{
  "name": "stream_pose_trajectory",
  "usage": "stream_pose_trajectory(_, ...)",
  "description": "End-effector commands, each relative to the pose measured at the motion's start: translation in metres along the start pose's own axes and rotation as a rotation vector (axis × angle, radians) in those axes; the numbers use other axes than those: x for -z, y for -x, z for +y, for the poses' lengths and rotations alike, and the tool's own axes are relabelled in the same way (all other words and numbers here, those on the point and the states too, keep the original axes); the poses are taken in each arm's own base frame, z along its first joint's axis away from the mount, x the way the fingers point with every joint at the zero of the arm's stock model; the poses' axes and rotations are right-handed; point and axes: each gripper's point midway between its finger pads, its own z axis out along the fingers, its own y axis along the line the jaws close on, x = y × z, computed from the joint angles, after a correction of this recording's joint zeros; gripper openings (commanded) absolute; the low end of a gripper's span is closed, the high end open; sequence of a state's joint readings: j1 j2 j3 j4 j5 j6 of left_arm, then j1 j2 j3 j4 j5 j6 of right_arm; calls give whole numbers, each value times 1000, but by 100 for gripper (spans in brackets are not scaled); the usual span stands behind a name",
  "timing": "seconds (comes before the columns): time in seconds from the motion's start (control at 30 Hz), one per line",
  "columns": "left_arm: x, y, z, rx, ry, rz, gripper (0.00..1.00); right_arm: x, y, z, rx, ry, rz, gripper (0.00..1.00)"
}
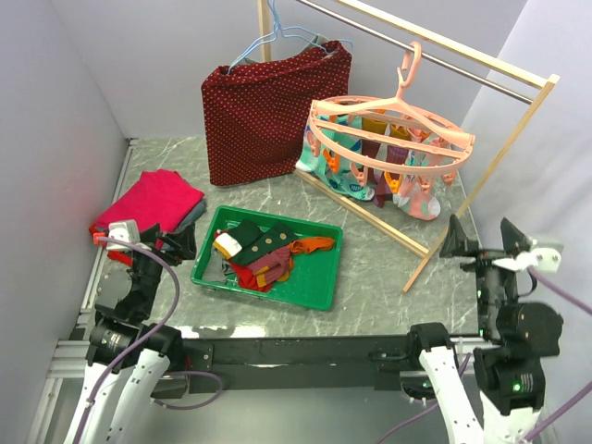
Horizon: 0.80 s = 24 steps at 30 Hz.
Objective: Clip the socks to the hanger
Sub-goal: Open the clamp at the hanger.
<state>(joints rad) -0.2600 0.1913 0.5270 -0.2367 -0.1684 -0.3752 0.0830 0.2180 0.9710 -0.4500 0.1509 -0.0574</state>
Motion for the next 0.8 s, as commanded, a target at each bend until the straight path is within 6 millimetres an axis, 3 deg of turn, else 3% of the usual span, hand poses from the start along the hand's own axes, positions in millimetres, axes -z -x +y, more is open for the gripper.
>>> stream_pose_trajectory(0.0,1,9,-10,-20,-57,-40,96,-17,17,16,61,89,7,98)
stream_pose_trajectory(0.17,2,8,-13,-33,-77,-35,96,-45,9,34,68,166,86,96)
stream_pose_trajectory(0.4,3,9,-16,-41,-93,-40,96,-80,-9,44,30,171,195,96)
stream_pose_trajectory(0.77,6,12,-14,-45,-86,-58,96,-97,-25,31,182,126,252,92)
